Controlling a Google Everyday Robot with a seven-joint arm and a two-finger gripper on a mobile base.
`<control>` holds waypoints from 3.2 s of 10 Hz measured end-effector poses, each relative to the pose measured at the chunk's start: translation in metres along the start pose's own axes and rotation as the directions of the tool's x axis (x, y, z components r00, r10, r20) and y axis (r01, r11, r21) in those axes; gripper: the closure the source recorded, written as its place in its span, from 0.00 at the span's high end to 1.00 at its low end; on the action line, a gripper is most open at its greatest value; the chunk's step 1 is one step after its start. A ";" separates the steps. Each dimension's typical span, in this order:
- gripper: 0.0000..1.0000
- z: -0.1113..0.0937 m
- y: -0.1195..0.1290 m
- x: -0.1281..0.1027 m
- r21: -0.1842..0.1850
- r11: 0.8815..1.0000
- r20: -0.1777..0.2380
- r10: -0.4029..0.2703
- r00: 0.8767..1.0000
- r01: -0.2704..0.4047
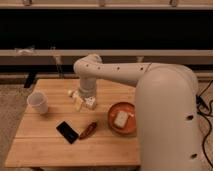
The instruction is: Move the arm in a circular motion
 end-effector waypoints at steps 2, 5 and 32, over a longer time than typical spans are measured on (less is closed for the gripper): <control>0.80 0.000 0.000 0.000 0.000 1.000 0.000 0.000 1.000 0.000; 0.80 0.000 0.000 0.000 0.000 1.000 0.000 0.000 1.000 0.000; 0.80 -0.013 -0.030 -0.124 0.086 0.989 0.021 -0.123 0.992 0.121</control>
